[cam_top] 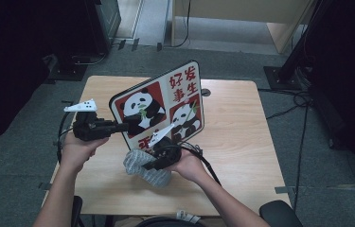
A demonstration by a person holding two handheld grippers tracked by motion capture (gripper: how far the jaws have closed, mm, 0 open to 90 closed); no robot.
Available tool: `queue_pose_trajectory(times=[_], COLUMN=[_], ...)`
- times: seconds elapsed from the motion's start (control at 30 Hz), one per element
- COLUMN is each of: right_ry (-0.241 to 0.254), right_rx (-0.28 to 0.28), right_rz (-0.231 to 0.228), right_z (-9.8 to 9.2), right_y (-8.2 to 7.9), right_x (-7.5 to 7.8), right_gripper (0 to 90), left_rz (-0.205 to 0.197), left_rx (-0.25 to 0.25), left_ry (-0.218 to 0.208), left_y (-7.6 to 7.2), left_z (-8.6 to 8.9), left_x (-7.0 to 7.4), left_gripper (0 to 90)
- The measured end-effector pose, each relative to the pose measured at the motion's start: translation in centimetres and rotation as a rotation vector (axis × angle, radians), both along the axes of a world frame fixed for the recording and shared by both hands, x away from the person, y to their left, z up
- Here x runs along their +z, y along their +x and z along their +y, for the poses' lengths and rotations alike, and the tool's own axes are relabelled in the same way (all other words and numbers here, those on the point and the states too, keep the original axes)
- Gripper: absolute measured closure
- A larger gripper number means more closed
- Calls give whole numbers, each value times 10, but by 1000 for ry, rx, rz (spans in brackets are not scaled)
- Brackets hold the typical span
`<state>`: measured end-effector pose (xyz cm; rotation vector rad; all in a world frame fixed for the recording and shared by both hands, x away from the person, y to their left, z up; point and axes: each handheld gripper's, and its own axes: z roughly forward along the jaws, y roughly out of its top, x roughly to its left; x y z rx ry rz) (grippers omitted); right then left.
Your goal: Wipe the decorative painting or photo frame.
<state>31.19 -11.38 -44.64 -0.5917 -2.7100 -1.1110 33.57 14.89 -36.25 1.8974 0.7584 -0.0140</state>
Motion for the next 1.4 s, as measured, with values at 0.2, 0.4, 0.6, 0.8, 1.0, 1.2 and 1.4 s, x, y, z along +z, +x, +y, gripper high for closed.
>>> queue_pose_trajectory(times=[0.2,0.4,0.6,0.8,1.0,1.2,1.4], right_ry=[46,65,74,94,124,165,192], right_rx=[15,16,8,5,-1,-14,-29], right_rz=[-19,-37,-60,-78,-82,-105,-131], right_z=[-15,-25,-33,-37,-42,-47,-47], right_y=[0,2,4,9,18,25,32], right_x=[20,39,59,80,99,129,161], right_gripper=[687,687,686,685,685,685,684], left_rz=[1,0,-2,0,-1,-1,6], left_rx=[0,0,0,0,-2,0,2], left_ry=[0,0,0,-3,-5,-7,-11], left_y=[0,0,0,0,0,0,0], left_z=[0,0,0,0,0,0,1], left_x=[0,0,0,0,-1,-1,-1], left_gripper=[772,771,771,770,770,769,768])
